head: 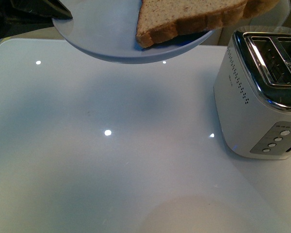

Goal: Left arm holds plate, right arm toasts bread

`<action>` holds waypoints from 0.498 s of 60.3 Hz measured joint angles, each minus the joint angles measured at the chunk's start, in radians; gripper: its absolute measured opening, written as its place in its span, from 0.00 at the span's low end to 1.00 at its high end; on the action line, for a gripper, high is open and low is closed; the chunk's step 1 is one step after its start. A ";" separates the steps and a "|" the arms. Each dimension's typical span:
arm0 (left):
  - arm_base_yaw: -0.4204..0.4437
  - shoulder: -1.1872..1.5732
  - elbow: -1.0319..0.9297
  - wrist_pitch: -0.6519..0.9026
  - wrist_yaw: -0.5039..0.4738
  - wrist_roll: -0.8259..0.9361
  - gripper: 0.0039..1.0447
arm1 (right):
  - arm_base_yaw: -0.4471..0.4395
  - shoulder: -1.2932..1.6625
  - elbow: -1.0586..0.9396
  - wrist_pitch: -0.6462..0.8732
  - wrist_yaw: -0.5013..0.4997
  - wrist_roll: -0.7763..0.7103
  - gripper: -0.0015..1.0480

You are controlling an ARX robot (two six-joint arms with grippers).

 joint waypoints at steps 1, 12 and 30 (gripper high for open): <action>0.000 0.000 0.000 0.000 0.000 0.000 0.02 | 0.010 0.035 0.013 0.031 -0.006 0.018 0.92; 0.000 -0.005 0.000 -0.010 0.002 0.000 0.02 | 0.055 0.286 0.119 0.236 -0.053 0.153 0.92; 0.016 -0.009 0.000 -0.013 0.018 0.000 0.02 | 0.110 0.547 0.183 0.438 -0.103 0.376 0.92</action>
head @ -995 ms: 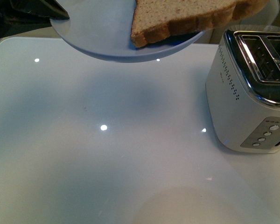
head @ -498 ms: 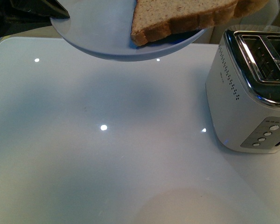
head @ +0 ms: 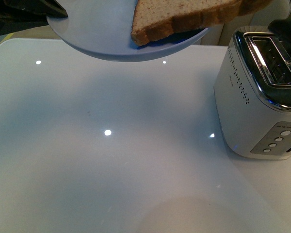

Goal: Left arm holds plate, right arm toasts bread

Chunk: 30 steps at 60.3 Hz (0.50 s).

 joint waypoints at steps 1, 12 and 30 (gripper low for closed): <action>0.000 0.000 0.000 0.000 0.000 0.000 0.02 | 0.002 0.008 0.000 0.003 0.000 0.003 0.92; 0.003 0.000 0.000 0.000 0.006 0.000 0.02 | 0.020 0.089 0.018 0.035 0.014 0.035 0.71; 0.003 0.000 0.000 0.000 0.007 0.000 0.02 | 0.023 0.106 0.034 0.069 -0.002 0.064 0.26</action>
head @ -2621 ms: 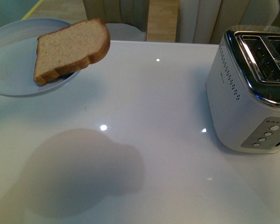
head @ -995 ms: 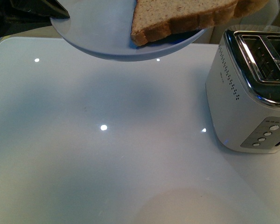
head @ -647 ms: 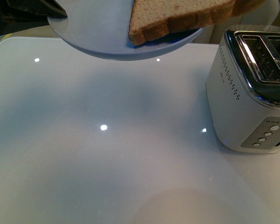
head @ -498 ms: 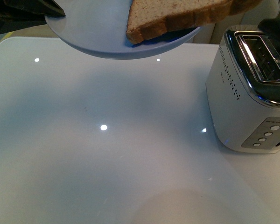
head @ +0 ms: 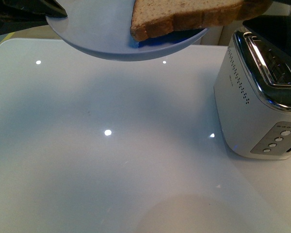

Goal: Left arm holds plate, right arm toasts bread

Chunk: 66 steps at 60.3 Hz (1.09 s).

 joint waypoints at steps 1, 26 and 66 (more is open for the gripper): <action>0.000 0.000 0.000 0.000 0.000 0.000 0.02 | 0.000 0.000 0.000 0.002 0.000 0.001 0.24; 0.001 0.000 0.000 0.000 0.011 0.000 0.02 | -0.070 -0.114 0.040 -0.002 -0.019 0.026 0.03; 0.001 -0.005 0.000 -0.004 0.011 0.000 0.02 | -0.170 -0.030 0.114 -0.120 0.462 -0.927 0.03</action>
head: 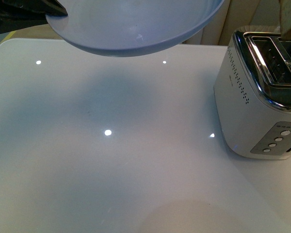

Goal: Left arm holds plate, right arm toasts bread

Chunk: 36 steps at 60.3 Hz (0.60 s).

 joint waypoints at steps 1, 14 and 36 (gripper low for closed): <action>0.000 -0.001 0.000 0.000 0.000 0.000 0.02 | 0.003 0.013 -0.005 0.005 0.006 -0.022 0.03; 0.000 -0.003 0.000 0.000 0.000 0.000 0.02 | 0.038 0.114 -0.023 0.045 0.048 -0.161 0.03; 0.000 -0.003 0.000 0.000 0.000 0.000 0.02 | 0.052 0.169 -0.023 -0.065 0.071 -0.167 0.03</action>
